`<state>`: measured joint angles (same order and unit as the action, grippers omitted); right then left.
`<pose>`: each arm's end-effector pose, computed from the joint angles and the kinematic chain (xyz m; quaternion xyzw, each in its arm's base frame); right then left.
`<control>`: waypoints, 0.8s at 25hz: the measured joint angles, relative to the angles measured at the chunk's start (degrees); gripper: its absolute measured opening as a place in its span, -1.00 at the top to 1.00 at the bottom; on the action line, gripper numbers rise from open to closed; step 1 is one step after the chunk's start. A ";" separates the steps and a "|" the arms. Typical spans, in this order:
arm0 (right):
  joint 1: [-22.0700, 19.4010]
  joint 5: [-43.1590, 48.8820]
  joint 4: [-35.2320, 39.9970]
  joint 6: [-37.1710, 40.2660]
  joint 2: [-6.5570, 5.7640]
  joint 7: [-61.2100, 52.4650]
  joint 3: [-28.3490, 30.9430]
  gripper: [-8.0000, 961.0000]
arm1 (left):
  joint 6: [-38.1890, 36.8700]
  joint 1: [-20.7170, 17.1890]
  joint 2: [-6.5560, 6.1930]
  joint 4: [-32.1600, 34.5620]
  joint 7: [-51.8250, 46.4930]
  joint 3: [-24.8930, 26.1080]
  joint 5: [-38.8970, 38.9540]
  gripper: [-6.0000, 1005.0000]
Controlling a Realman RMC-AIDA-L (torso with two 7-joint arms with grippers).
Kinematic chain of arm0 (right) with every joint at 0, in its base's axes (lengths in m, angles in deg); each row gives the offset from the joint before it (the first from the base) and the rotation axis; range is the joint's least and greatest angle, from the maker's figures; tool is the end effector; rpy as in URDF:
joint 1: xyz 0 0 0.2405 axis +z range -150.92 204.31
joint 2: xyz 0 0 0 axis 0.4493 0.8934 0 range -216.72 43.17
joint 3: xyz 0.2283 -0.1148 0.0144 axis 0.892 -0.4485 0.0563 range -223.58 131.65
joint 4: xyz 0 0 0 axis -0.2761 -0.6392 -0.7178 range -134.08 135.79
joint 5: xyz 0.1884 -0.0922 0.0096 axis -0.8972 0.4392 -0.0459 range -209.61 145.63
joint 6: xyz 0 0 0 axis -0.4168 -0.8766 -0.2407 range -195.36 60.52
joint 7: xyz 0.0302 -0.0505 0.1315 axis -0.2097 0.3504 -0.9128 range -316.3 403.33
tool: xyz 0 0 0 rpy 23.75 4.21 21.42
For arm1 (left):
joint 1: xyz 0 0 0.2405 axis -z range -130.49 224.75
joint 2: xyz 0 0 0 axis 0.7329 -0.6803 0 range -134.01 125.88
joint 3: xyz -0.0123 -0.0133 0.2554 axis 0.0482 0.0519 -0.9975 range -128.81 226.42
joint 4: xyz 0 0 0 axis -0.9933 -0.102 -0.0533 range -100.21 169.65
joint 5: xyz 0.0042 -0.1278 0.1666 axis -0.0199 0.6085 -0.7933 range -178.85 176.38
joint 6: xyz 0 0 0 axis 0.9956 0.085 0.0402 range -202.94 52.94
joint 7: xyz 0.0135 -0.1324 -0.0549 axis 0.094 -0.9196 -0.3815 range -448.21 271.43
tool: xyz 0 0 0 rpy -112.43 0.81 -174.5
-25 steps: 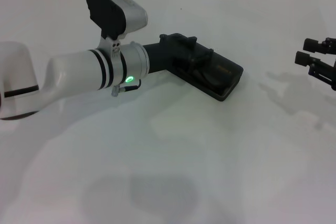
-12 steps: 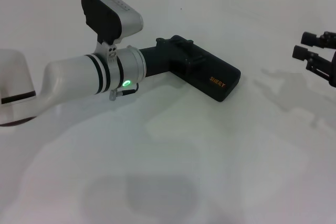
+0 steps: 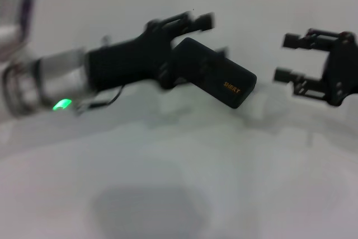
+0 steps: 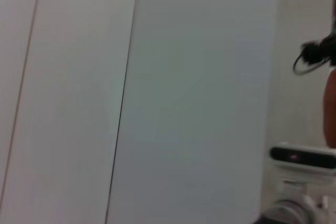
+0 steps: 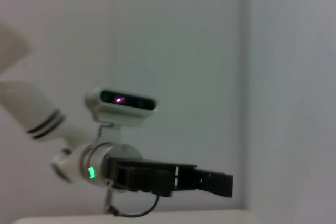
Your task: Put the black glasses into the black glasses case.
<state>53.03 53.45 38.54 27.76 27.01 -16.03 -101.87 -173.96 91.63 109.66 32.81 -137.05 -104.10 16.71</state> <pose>0.2323 0.3240 0.0353 -0.9220 0.0061 0.3501 0.1654 -0.1969 0.3304 -0.0265 -0.8885 -0.0829 -0.4434 0.0838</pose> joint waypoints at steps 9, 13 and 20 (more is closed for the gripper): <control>2.09 3.10 -2.12 0.40 1.55 2.86 -2.76 -0.69 | -9.43 -12.15 0.68 -2.49 10.28 -0.09 -0.44 -0.74; 3.19 2.73 -4.60 0.18 1.91 5.05 -2.64 -0.76 | -10.02 -13.50 0.99 -2.55 10.87 -0.11 -0.73 -0.74; 6.51 1.51 -11.61 -1.55 2.32 9.21 -2.81 -0.87 | -10.20 -13.64 1.47 -4.33 11.36 -0.70 -1.78 -0.74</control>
<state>59.54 54.96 26.93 26.21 29.32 -6.82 -104.68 -184.16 77.99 111.13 28.47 -125.69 -104.80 14.93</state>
